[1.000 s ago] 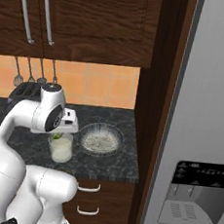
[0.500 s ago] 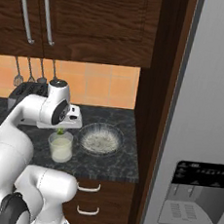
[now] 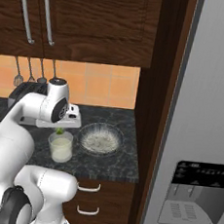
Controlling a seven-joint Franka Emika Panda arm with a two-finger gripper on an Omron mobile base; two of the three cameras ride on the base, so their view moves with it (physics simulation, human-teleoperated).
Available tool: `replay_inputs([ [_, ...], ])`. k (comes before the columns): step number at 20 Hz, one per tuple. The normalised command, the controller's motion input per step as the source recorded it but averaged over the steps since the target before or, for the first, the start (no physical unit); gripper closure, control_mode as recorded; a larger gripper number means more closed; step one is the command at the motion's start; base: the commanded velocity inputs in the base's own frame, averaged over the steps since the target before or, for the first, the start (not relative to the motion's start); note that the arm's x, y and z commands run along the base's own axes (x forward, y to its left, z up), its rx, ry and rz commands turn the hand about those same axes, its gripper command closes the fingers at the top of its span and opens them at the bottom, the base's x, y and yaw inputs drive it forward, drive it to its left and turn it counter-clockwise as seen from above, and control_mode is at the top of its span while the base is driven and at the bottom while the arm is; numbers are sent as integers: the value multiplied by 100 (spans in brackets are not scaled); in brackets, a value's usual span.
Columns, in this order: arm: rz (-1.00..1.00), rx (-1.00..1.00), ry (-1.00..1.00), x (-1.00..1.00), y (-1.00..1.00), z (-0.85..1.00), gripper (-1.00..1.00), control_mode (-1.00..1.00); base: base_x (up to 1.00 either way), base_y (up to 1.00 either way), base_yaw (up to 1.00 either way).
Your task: Grab a lemon wedge from the fridge and one ice cube from the ice bowl, and put them in the glass of lemonade.
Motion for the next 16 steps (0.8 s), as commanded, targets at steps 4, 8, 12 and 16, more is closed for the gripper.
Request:
replay_inputs([
  [4,0,0,0,-2,0,-7,100,-100,0,0,0],
  [8,0,0,1,0,0,-9,100,-100,0,0,0],
  [12,0,0,0,0,0,-4,100,-100,0,0,0],
  [16,0,0,1,0,0,0,-100,-100,0,0,0],
])
